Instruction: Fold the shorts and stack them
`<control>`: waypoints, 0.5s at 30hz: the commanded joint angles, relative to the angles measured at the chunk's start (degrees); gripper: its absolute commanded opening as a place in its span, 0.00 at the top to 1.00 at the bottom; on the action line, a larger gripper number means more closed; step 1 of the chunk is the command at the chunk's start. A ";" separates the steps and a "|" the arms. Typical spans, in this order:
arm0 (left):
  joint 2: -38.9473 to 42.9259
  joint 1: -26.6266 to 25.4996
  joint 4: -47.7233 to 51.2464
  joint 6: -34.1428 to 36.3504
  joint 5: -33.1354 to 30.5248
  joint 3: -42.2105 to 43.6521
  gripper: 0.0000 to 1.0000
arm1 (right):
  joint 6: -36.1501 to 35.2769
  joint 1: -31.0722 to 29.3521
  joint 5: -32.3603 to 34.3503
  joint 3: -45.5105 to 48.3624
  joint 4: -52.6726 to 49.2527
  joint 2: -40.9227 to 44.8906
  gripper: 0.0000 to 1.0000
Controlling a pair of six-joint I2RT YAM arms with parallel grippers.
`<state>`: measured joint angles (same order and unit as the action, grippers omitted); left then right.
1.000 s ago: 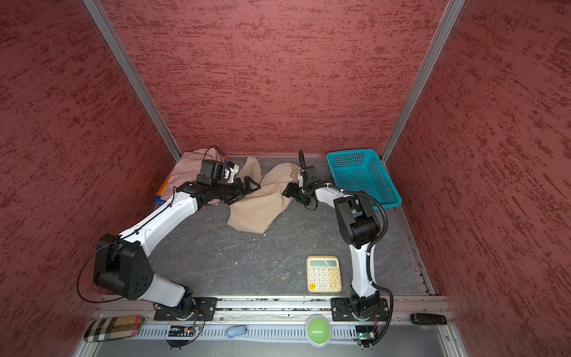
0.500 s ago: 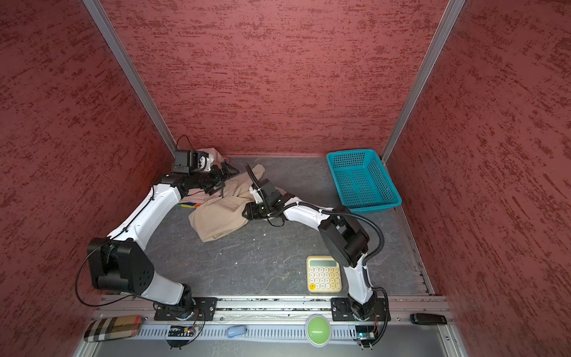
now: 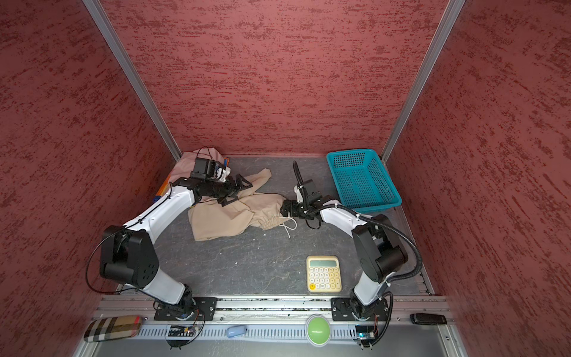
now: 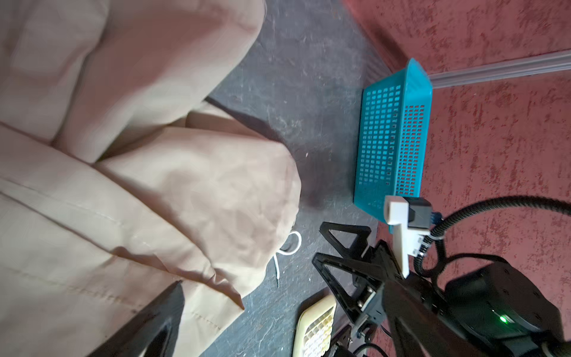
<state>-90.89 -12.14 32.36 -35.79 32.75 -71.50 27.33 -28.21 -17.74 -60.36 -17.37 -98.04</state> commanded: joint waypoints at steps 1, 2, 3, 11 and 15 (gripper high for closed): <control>-0.47 -1.75 -1.07 -0.33 1.17 -0.55 0.01 | -2.90 0.08 -2.33 0.89 3.97 -2.22 0.02; -0.59 -2.20 -0.94 -0.22 1.25 -0.67 0.01 | -3.38 0.02 -3.64 1.14 4.94 -3.00 0.03; -0.76 -2.48 -0.77 -0.21 1.26 -0.82 0.01 | -3.59 -0.01 -4.32 1.35 5.70 -3.62 0.04; -0.22 -4.72 0.26 -0.16 2.84 -0.70 0.01 | -3.94 -0.18 -7.83 0.28 13.78 -9.05 0.24; 1.68 -5.00 1.02 0.00 2.92 -0.06 0.01 | -4.37 -0.27 -7.54 -2.95 13.95 -11.00 0.50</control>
<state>-91.13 -16.82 32.62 -35.79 34.72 -71.46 24.12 -28.27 -24.16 -60.55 -6.57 -107.90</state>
